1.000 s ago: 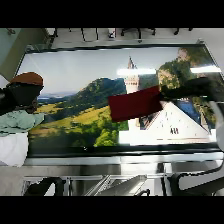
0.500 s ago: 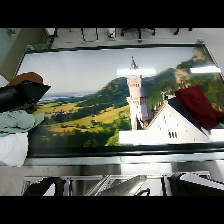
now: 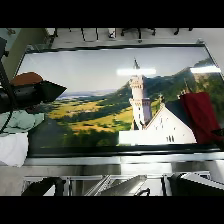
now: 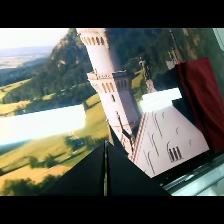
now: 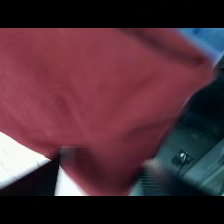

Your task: Fold the shirts.

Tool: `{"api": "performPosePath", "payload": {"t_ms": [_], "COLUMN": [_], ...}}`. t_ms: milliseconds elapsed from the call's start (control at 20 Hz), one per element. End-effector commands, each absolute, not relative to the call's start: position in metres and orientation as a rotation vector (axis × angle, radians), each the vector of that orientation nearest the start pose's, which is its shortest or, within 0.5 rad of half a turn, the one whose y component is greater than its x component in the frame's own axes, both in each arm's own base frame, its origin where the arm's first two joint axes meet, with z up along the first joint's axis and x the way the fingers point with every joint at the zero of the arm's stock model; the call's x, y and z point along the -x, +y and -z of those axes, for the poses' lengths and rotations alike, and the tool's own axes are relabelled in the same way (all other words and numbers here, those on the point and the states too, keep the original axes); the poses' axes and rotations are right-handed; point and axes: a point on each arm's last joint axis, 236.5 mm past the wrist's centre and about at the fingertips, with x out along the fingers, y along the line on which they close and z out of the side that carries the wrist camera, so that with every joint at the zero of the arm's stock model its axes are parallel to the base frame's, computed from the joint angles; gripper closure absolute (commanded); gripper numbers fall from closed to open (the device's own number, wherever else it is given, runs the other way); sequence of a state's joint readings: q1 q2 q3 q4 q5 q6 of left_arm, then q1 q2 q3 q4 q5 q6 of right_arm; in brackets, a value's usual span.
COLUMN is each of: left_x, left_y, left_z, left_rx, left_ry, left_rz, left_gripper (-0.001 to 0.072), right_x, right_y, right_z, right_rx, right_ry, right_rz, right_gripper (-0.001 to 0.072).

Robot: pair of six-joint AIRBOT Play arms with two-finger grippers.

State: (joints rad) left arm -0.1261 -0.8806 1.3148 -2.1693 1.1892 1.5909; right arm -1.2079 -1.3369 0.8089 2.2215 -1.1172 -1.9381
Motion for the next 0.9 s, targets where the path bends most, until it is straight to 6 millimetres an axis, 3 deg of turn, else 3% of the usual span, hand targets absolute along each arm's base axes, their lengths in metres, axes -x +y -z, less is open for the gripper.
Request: {"api": "performPosePath", "payload": {"t_ms": [0,50,100,250,350,450,500,600,650,700,850], "left_x": [-0.324,-0.326,-0.328,-0.327,-0.326,-0.322,-0.318,-0.315,-0.313,-0.313,-0.308], "left_y": [-0.168,-0.169,-0.168,-0.168,-0.168,-0.168,-0.168,-0.168,-0.168,-0.168,-0.185], "left_z": [-0.257,-0.259,-0.261,-0.268,-0.287,-0.313,-0.325,-0.339,-0.336,-0.324,-0.258], "left_rx": [0.361,0.367,0.369,0.355,0.344,0.329,0.322,0.312,0.307,0.318,0.355], "left_ry": [0.73,0.717,0.707,0.69,0.645,0.591,0.567,0.538,0.554,0.599,0.776], "left_rz": [0.575,0.575,0.572,0.579,0.589,0.603,0.612,0.618,0.618,0.612,0.624], "left_gripper": [0.0695,0.0695,0.0696,0.0695,0.0696,0.0696,0.0695,0.0695,0.0695,0.0696,0.0696], "right_x": [-0.226,-0.228,-0.228,-0.233,-0.262,-0.288,-0.299,-0.32,-0.329,-0.336,-0.342], "right_y": [-0.217,-0.213,-0.211,-0.222,-0.197,-0.152,-0.125,-0.064,-0.033,0.002,0.1], "right_z": [0.058,0.04,0.018,-0.063,-0.113,-0.144,-0.154,-0.172,-0.179,-0.186,-0.186], "right_rx": [-1.232,-1.252,-1.266,-1.22,-1.102,-0.974,-0.911,-0.788,-0.734,-0.679,-0.518], "right_ry": [1.013,1.017,1.018,0.906,0.819,0.794,0.798,0.801,0.799,0.796,0.804], "right_rz": [0.424,0.404,0.405,0.506,0.414,0.29,0.22,0.058,-0.026,-0.121,-0.352], "right_gripper": [0.0179,0.0376,0.0418,0.0413,0.0413,0.0425,0.0519,0.061,0.0689,0.0689,0.0689]}}
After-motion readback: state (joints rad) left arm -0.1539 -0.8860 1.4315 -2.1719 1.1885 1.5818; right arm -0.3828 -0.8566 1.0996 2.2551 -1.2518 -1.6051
